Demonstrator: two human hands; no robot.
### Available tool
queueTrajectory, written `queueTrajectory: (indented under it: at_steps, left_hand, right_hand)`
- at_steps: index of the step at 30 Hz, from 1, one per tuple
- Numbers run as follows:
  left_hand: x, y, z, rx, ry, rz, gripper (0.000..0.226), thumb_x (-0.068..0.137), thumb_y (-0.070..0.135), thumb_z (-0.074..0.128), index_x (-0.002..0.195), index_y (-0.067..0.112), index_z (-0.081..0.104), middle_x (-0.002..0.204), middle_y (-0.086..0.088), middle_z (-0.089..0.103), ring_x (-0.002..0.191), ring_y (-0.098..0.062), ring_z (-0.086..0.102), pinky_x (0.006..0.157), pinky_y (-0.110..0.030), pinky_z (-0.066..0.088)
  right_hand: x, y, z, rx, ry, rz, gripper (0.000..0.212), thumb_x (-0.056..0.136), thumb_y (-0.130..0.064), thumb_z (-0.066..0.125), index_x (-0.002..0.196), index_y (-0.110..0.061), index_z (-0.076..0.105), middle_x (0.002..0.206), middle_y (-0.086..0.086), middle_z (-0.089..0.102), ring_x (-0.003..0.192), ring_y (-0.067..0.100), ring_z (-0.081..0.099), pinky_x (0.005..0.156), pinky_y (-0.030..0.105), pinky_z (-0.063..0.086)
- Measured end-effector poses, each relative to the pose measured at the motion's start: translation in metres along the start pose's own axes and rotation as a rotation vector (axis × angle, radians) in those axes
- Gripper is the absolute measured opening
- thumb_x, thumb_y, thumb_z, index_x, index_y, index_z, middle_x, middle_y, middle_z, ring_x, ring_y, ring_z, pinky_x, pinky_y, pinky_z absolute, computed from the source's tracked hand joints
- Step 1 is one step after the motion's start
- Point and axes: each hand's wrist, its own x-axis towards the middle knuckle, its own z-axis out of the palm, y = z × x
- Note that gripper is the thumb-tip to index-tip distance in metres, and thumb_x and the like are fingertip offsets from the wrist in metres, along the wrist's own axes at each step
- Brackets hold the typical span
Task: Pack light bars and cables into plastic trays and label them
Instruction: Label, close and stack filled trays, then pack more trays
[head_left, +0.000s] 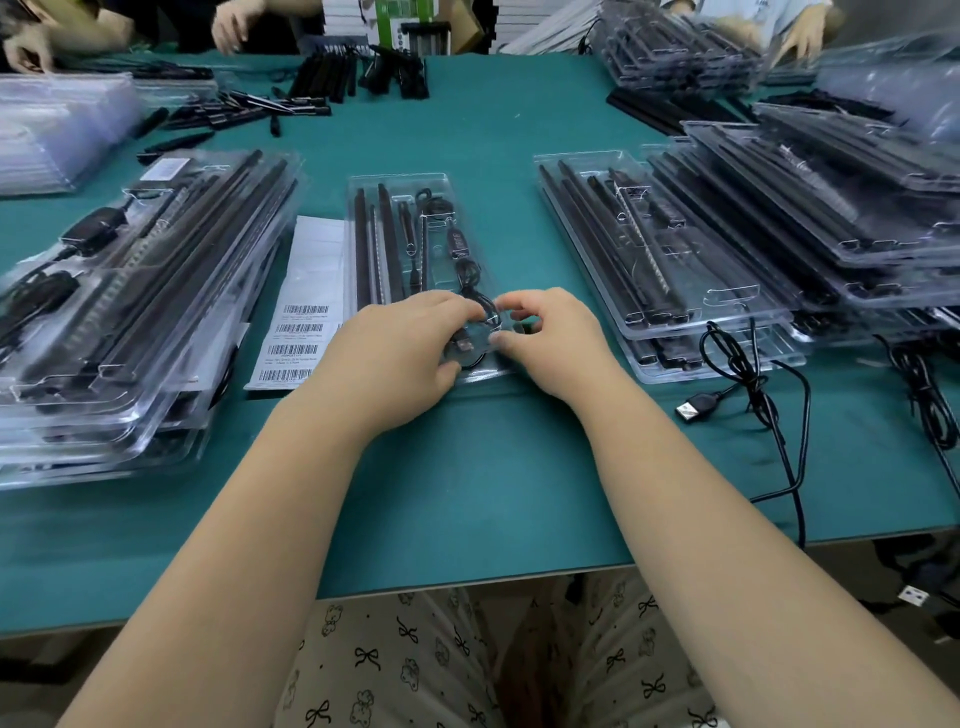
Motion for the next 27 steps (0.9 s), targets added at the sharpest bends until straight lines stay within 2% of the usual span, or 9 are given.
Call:
queueTrajectory:
  at_steps: [2,5,8,11,12,14,18,24,27]
  left_hand:
    - [-0.002,0.000,0.001,0.028,0.046,0.017,0.046,0.087,0.020,0.057,0.132,0.026,0.051,0.132,0.012,0.054,0.108,-0.023,0.059,0.078,-0.036,0.049]
    - [-0.005,0.005,0.007,0.097,0.126,0.000,0.041,0.090,0.022,0.056,0.130,0.026,0.051,0.130,0.010,0.055,0.100,-0.026,0.061,0.065,-0.036,0.048]
    - [-0.002,0.012,0.014,0.157,0.159,-0.073,0.035,0.090,0.014,0.054,0.123,0.026,0.053,0.121,0.007,0.057,0.092,-0.026,0.060,0.056,-0.030,0.036]
    - [0.006,0.018,0.018,0.201,0.178,-0.196,0.028,0.086,0.007,0.054,0.112,0.018,0.053,0.110,-0.002,0.056,0.077,-0.031,0.057,0.049,-0.028,0.021]
    - [0.008,0.019,0.018,0.217,0.185,-0.224,0.026,0.084,0.006,0.055,0.109,0.015,0.053,0.107,-0.005,0.056,0.072,-0.032,0.055,0.047,-0.027,0.017]
    - [0.009,0.019,0.019,0.235,0.190,-0.233,0.023,0.084,0.007,0.056,0.107,0.012,0.053,0.104,-0.007,0.056,0.066,-0.031,0.050,0.045,-0.027,0.013]
    - [0.007,0.013,0.019,0.183,0.204,-0.179,0.018,0.088,0.014,0.055,0.107,0.012,0.057,0.105,-0.006,0.057,0.075,-0.035,0.058,0.053,-0.033,0.027]
    - [0.006,0.010,0.020,0.105,0.254,-0.118,0.008,0.081,0.007,0.061,0.088,0.008,0.064,0.093,-0.011,0.061,0.067,-0.038,0.058,0.052,-0.033,0.030]
    - [0.004,0.009,0.019,0.079,0.269,-0.088,0.005,0.078,0.005,0.064,0.084,0.007,0.065,0.088,-0.012,0.062,0.063,-0.037,0.058,0.051,-0.033,0.033]
  right_hand:
    - [0.001,0.000,-0.001,-0.039,-0.039,-0.033,0.039,0.084,-0.024,0.065,0.123,-0.030,0.061,0.119,0.003,0.057,0.113,0.025,0.050,0.100,0.038,0.039]
    - [0.002,0.001,-0.002,-0.042,-0.080,-0.058,0.038,0.088,-0.021,0.059,0.125,-0.030,0.061,0.119,0.002,0.057,0.107,0.022,0.050,0.099,0.038,0.039]
    - [-0.001,0.001,0.002,-0.032,-0.071,-0.024,0.023,0.093,-0.025,0.052,0.110,-0.031,0.067,0.112,-0.010,0.048,0.113,0.019,0.041,0.103,0.036,0.033]
    - [-0.004,-0.001,0.003,-0.095,-0.109,-0.037,0.016,0.091,-0.028,0.049,0.091,-0.043,0.056,0.127,-0.011,0.052,0.121,0.018,0.031,0.106,0.037,0.027]
    - [-0.005,0.000,0.003,-0.128,-0.125,-0.039,0.012,0.089,-0.034,0.052,0.095,-0.044,0.055,0.133,-0.010,0.051,0.124,0.018,0.029,0.107,0.036,0.025]
    - [-0.004,0.003,0.004,-0.209,-0.146,-0.052,0.034,0.086,-0.050,0.057,0.118,-0.039,0.058,0.138,-0.011,0.042,0.127,0.018,0.028,0.108,0.034,0.022]
    - [-0.001,0.000,0.011,-0.136,0.028,-0.020,0.028,0.085,-0.043,0.062,0.109,-0.029,0.069,0.129,-0.008,0.051,0.121,0.021,0.040,0.104,0.036,0.031]
    - [0.008,-0.004,0.011,0.004,0.098,0.104,0.036,0.070,-0.045,0.076,0.102,-0.030,0.073,0.101,-0.003,0.069,0.098,0.020,0.059,0.077,0.027,0.045]
    - [0.012,-0.007,0.016,-0.100,0.114,0.100,0.044,0.070,-0.049,0.074,0.110,-0.033,0.069,0.100,-0.002,0.064,0.100,0.022,0.058,0.079,0.031,0.045]
